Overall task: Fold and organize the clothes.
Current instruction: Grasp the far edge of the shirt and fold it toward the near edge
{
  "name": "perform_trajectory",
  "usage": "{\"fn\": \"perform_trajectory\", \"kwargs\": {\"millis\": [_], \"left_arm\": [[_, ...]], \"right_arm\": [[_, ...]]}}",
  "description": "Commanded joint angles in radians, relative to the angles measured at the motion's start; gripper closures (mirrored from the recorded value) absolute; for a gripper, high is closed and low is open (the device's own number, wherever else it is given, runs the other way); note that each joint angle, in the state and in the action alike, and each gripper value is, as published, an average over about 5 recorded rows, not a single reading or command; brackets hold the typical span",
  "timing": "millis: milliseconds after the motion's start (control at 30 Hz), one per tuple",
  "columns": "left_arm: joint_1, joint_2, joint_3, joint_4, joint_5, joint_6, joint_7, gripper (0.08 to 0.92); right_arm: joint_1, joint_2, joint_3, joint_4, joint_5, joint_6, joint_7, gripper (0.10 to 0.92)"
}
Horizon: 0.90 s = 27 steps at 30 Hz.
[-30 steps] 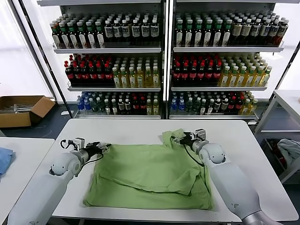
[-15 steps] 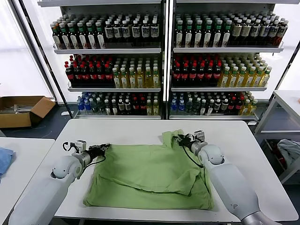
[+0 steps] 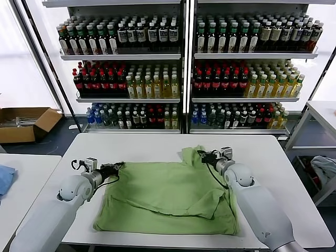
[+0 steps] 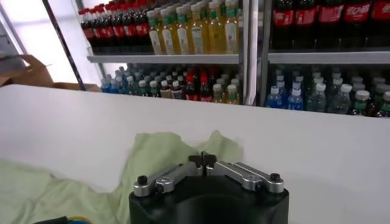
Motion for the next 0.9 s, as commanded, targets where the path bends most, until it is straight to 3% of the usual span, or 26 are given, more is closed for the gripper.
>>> {"fn": "perform_trajectory", "kwargs": {"millis": [33,567,900], "left_arm": [[0.020,0.011,-0.022,-0.058,-0.003,-0.008,-0.013,0.914],[0.170,0.045,-0.181,-0.264,-0.076,-0.025,-0.075,0.914],[0.362,0.077,-0.300,-0.449,-0.080,-0.020,-0.104,0.914]], "right_arm": [[-0.055,-0.019,0.026,0.126,0.045,-0.002,0.015,0.919],[-0.334,-0.077,0.196,0.457,0.100,-0.010,0.065,0.919],[-0.546,-0.106,0.279,0.682,0.104,-0.010,0.091,0.919]]}}
